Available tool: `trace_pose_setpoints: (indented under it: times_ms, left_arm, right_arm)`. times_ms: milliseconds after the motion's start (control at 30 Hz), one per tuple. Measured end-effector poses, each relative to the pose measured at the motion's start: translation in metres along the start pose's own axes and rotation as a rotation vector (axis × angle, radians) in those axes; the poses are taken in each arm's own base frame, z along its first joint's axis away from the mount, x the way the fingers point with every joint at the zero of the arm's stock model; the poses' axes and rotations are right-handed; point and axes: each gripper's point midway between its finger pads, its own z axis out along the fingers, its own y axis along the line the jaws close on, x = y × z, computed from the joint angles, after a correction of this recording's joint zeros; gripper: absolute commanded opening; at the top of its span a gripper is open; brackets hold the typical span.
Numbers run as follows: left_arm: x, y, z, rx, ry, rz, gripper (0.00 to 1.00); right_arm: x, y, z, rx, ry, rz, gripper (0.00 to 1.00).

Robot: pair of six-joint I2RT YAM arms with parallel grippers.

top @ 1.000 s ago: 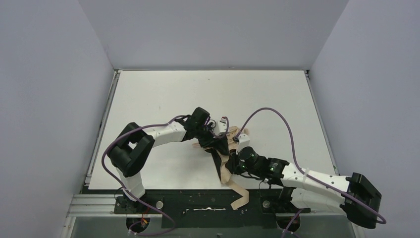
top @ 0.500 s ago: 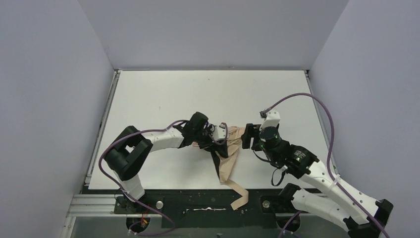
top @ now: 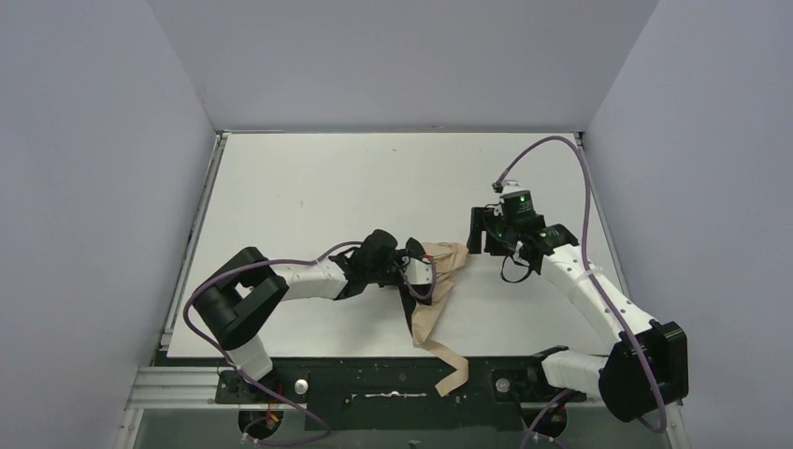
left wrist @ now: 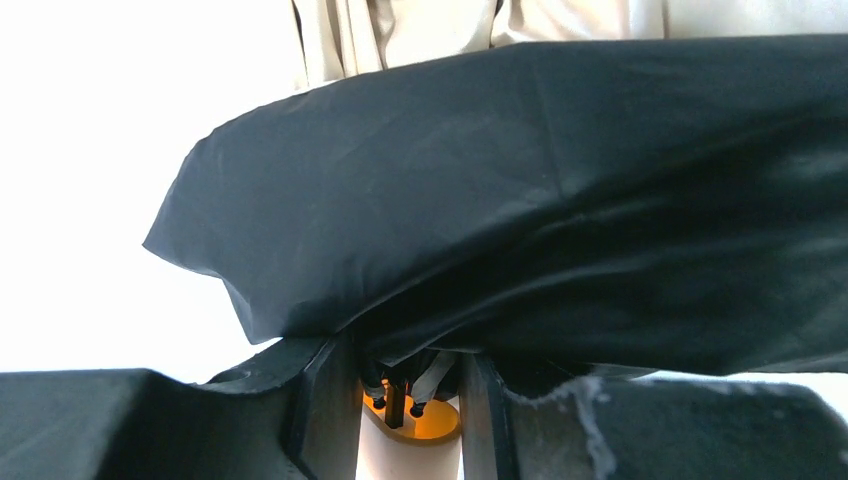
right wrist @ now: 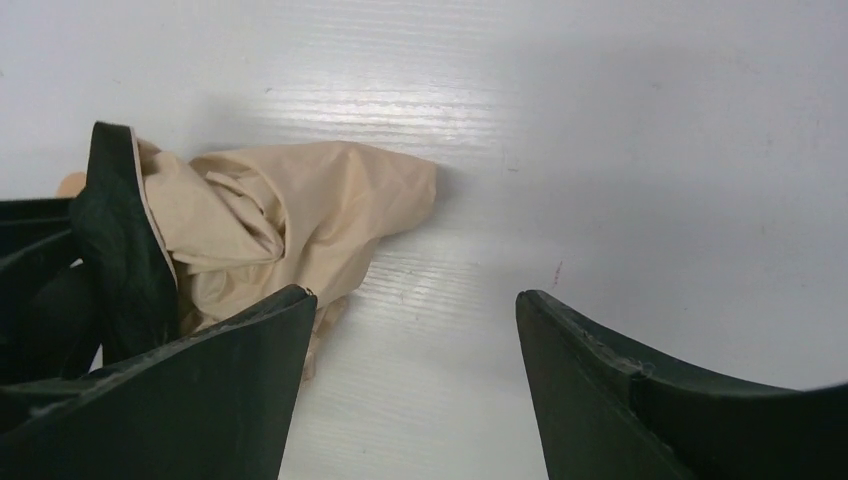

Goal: Put away the umbrella

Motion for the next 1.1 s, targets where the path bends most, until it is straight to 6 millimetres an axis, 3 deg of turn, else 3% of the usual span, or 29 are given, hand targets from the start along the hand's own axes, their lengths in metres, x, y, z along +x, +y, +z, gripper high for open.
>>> trace_pose_setpoints:
  times_ms: [167, 300, 400, 700, 900, 1000, 1100]
  left_arm:
    - [-0.003, 0.0, 0.001, -0.023, 0.002, 0.04, 0.0]
    - [-0.003, 0.0, 0.001, -0.017, 0.01, 0.044, 0.0]
    - [-0.004, 0.0, 0.0, -0.008, 0.018, 0.043, 0.0]
    - [-0.004, -0.001, 0.0, 0.005, 0.026, 0.041, 0.0]
    - [-0.004, 0.0, 0.001, 0.008, 0.03, 0.041, 0.0]
    - [-0.004, 0.0, 0.001, 0.011, 0.031, 0.04, 0.0]
    - [-0.004, -0.001, 0.001, 0.012, 0.032, 0.04, 0.0]
  right_arm:
    - [0.005, -0.017, 0.015, 0.009, -0.027, 0.23, 0.73]
    - [0.035, -0.024, 0.032, 0.023, -0.034, 0.482, 0.73]
    - [0.046, -0.022, 0.041, 0.022, -0.052, 0.648, 0.73]
    - [0.0, -0.009, 0.053, -0.088, -0.204, 1.009, 0.71]
    - [0.018, -0.01, 0.072, -0.032, -0.118, 1.088, 0.7]
    - [0.026, -0.009, 0.078, -0.015, -0.081, 1.1, 0.64]
    - [0.03, -0.003, 0.085, -0.036, -0.048, 1.109, 0.47]
